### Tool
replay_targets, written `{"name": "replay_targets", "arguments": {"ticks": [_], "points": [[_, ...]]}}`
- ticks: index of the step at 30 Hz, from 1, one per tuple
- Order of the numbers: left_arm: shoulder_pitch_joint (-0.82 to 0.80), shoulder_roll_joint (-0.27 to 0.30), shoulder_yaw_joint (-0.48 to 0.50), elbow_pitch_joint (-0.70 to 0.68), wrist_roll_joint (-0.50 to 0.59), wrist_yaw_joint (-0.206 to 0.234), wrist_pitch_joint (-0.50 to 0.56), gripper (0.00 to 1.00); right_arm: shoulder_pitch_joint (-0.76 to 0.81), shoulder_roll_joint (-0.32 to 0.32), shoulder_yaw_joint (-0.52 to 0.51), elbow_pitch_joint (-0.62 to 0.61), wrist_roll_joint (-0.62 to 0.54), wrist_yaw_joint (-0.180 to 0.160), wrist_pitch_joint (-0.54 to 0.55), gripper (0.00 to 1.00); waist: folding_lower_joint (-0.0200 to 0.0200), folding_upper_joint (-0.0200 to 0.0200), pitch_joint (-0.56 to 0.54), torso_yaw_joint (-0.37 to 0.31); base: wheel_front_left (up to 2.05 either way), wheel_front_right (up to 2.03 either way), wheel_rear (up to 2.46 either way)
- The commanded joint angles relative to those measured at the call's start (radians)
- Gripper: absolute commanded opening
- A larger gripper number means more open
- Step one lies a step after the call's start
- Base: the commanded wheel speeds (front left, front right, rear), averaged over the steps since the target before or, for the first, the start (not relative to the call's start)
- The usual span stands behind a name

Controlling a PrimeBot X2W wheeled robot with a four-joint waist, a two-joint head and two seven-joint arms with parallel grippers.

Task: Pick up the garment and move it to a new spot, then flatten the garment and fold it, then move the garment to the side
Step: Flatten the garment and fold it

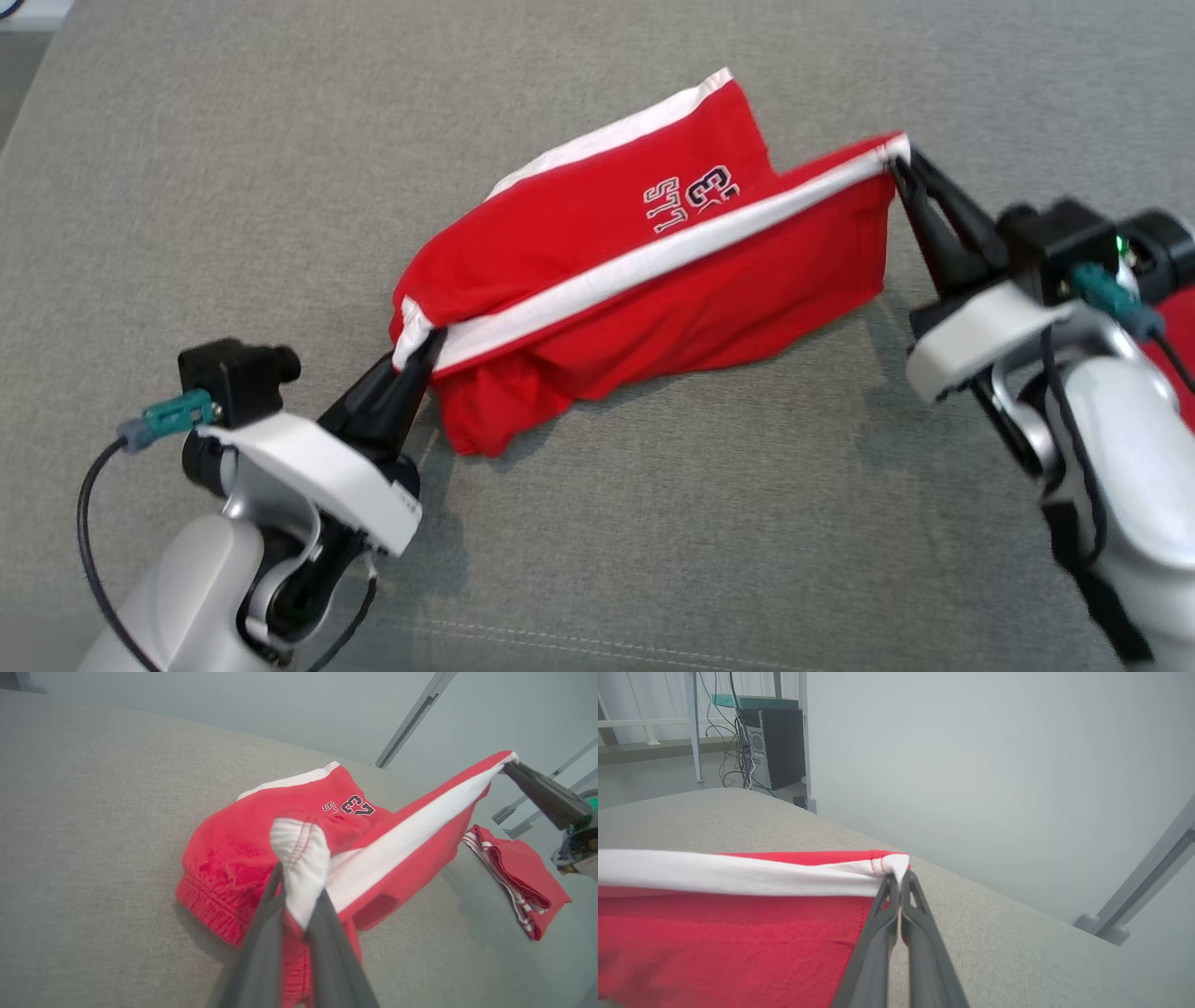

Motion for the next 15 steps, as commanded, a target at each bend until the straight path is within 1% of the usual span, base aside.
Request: {"name": "replay_targets", "arguments": {"ticks": [1,5,8,11,12,13,14,15], "points": [[-0.067,0.017,0.043,0.011,-0.011,-0.012,-0.007,0.0,-0.06,-0.012,0.035,0.017,0.0,-0.001,0.013,0.0,0.0,0.0,0.055,0.057,0.0,0.0,0.0],[-0.198,-0.063,0.028,0.171,-0.036,-0.062,-0.026,0.0,-0.259,-0.033,0.109,0.211,0.024,-0.001,0.023,0.0,0.0,0.0,0.094,0.119,0.0,0.0,0.0],[-0.275,-0.118,0.008,0.288,-0.051,-0.094,-0.04,0.0,-0.357,-0.038,0.17,0.348,0.049,-0.001,0.025,0.0,0.0,0.0,0.112,0.156,0.0,0.0,0.0],[-0.336,-0.158,-0.015,0.388,-0.054,-0.116,-0.065,0.0,-0.428,-0.039,0.208,0.465,0.074,-0.001,0.017,0.0,0.0,0.0,0.126,0.182,0.0,0.0,0.0],[-0.353,-0.168,-0.025,0.415,-0.052,-0.121,-0.074,0.29,-0.445,-0.035,0.219,0.498,0.085,-0.001,0.011,0.0,0.0,0.0,0.128,0.188,0.0,0.0,0.0],[-0.368,-0.179,-0.029,0.437,-0.054,-0.126,-0.09,0.92,-0.461,-0.034,0.23,0.53,0.093,-0.001,0.005,0.0,0.0,0.0,0.131,0.194,0.0,0.0,0.0],[-0.38,-0.187,-0.034,0.457,-0.055,-0.129,-0.105,1.0,-0.475,-0.031,0.24,0.558,0.1,-0.001,-0.001,0.0,0.0,0.0,0.133,0.197,0.0,0.0,0.0],[-0.39,-0.192,-0.043,0.475,-0.055,-0.132,-0.117,1.0,-0.485,-0.027,0.246,0.584,0.11,-0.001,-0.009,0.0,0.0,0.0,0.134,0.2,0.0,0.0,0.0]]}}
